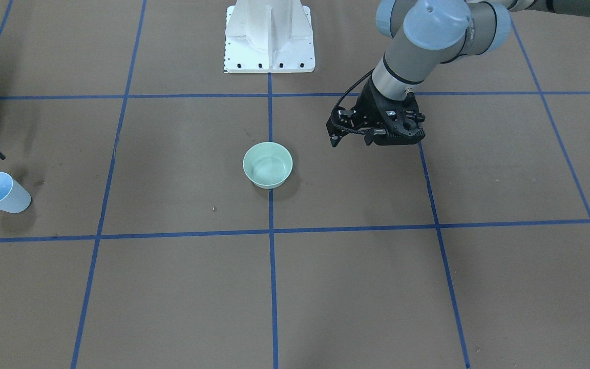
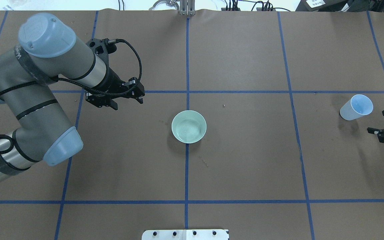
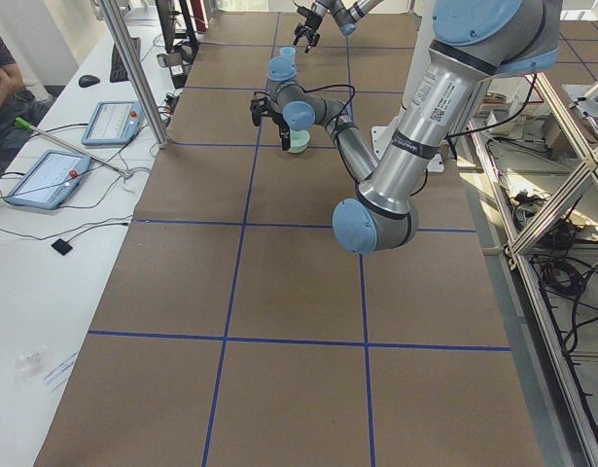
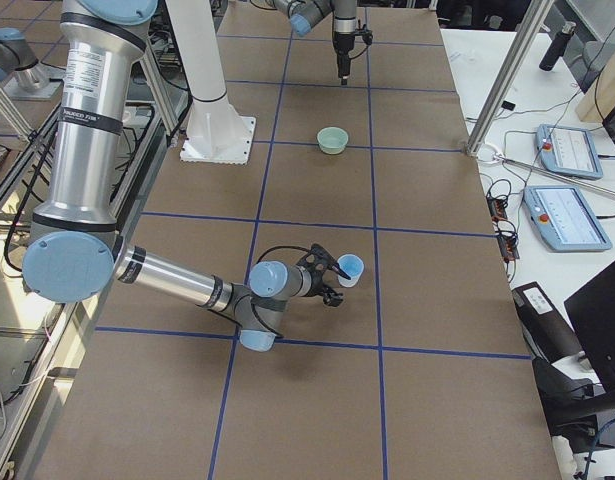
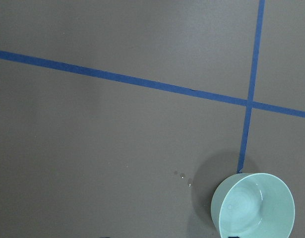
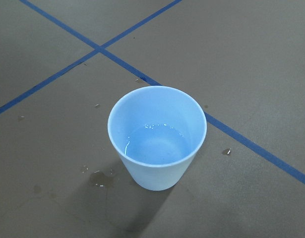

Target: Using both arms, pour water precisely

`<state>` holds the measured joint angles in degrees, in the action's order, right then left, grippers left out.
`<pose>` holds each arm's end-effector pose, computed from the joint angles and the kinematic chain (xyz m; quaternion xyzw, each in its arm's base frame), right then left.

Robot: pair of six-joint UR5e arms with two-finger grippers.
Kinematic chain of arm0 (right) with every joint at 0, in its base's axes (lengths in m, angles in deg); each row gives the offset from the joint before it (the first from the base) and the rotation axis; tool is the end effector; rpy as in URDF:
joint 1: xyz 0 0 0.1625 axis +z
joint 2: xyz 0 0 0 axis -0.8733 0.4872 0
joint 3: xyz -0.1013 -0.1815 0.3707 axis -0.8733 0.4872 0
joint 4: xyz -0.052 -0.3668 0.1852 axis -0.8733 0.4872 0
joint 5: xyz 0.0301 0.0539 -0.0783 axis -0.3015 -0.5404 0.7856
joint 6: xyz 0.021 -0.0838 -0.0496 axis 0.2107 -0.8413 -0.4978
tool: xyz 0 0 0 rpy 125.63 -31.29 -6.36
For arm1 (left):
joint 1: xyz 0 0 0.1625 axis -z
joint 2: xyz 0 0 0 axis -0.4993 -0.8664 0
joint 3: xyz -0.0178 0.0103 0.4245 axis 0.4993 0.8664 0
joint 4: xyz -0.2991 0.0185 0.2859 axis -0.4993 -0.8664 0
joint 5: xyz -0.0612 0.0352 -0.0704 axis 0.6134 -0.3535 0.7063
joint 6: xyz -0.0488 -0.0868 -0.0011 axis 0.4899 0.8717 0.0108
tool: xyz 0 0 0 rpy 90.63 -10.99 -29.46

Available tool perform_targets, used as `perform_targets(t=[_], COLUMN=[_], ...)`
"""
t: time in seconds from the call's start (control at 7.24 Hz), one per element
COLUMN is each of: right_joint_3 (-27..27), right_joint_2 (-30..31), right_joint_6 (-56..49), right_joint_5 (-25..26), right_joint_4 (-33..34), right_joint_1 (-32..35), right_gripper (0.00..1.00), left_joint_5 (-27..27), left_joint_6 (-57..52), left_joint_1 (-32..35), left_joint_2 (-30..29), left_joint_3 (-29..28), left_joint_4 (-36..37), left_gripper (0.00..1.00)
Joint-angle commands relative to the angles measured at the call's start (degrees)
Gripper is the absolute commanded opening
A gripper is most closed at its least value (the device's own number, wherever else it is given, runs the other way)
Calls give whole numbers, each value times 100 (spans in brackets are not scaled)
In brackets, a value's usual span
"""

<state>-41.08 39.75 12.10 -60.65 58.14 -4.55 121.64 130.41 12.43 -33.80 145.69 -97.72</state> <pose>-0.1398 -0.3761 0.6920 0.4183 -0.4239 -0.1904 0.7804 0.4022 -0.4751 0.2157 -0.0147 0.4917 -0.0793 0.8670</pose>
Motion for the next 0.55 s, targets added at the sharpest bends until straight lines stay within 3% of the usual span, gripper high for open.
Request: perform_targets(t=[0.0, 0.41], right_joint_3=[31, 286], right_joint_2=[-158, -378], right_joint_6=[420, 422], right_joint_5=[75, 163], right_joint_4=[-17, -17], right_joint_1=[-214, -224], right_gripper=[99, 99], left_joint_5=[1, -8], left_joint_6=[0, 0], left_joint_1=[15, 24], left_joint_2=[1, 36], left_joint_3=[-6, 3], left_joint_4=[9, 9], left_gripper=[85, 85])
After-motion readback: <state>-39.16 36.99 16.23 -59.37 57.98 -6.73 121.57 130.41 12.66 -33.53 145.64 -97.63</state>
